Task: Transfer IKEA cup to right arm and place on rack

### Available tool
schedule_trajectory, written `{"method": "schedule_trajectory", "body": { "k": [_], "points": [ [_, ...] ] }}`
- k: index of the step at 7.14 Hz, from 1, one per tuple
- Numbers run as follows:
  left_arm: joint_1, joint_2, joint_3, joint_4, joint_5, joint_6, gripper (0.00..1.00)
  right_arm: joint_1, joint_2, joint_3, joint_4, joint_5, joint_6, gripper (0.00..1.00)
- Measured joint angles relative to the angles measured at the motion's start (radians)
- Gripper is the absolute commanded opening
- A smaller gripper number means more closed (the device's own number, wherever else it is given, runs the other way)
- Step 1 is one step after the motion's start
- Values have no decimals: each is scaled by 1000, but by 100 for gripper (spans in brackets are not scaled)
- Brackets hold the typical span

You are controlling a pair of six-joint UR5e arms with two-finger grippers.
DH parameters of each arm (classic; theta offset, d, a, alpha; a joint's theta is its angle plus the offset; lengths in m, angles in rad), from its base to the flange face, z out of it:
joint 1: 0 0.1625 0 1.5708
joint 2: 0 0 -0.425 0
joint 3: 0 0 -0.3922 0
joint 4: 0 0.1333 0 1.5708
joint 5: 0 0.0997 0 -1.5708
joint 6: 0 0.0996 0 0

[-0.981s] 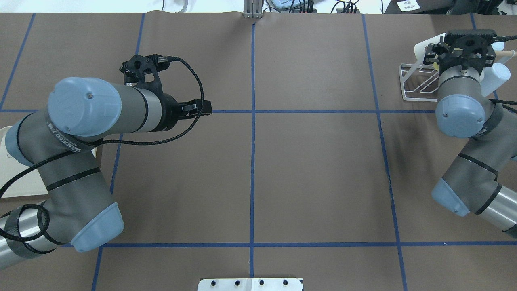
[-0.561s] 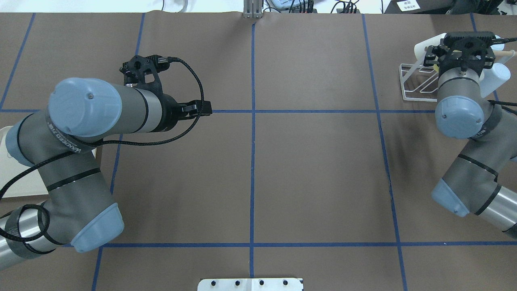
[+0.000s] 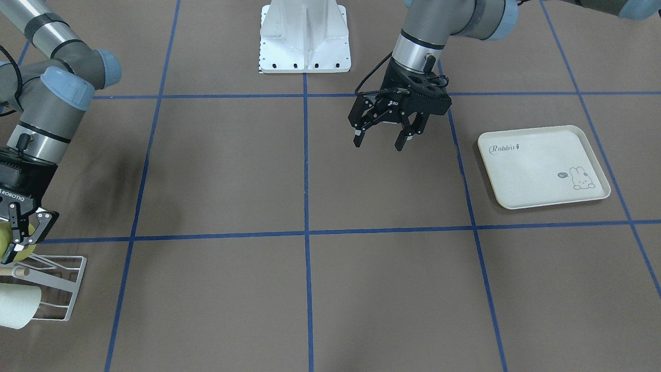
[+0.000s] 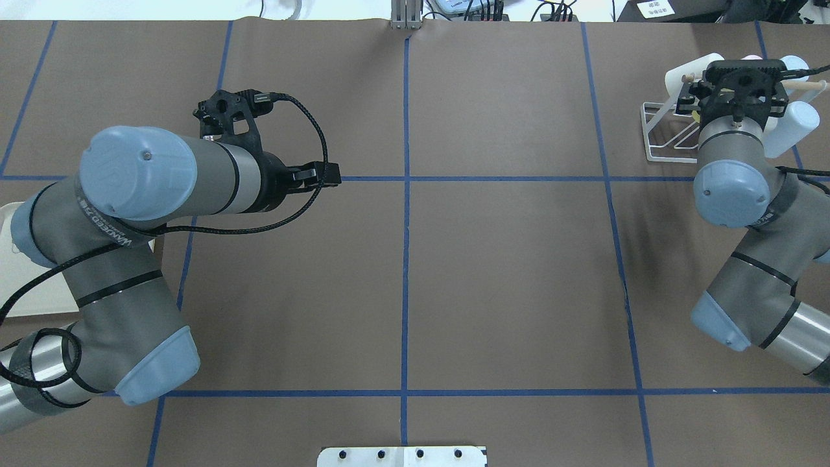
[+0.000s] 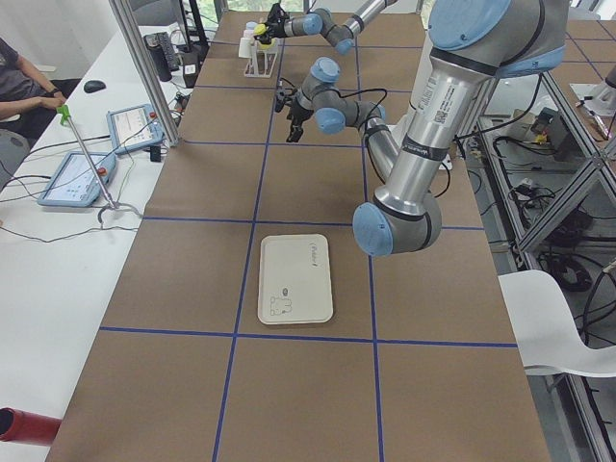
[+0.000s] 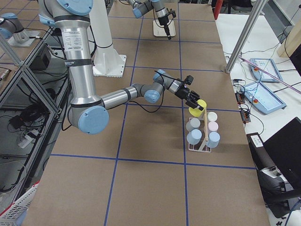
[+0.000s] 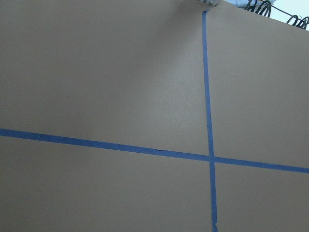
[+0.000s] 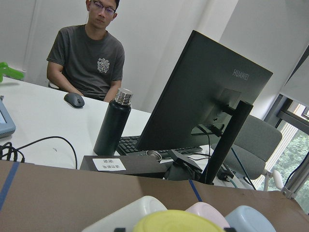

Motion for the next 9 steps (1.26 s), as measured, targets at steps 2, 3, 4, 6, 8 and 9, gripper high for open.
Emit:
{"method": "schedule_trajectory", "body": {
  "k": [2,3,4,6,8,9],
  "points": [
    [0,0,-2,0,0,-1,100,-6,0,-7,0,0,0,15],
    [0,0,-3,0,0,-1,100,-8,0,-13,0,2,0,44],
    [0,0,-4,0,0,-2,100,-9,0,-13,0,10,-1,75],
    [0,0,-4,0,0,-3,100,-10,0,-10,1,22,-3,99],
    [0,0,-4,0,0,-3,100,-8,1,4,2,34,-7,99],
    [0,0,-3,0,0,-3,100,-6,1,16,2,52,-10,99]
  ]
}}
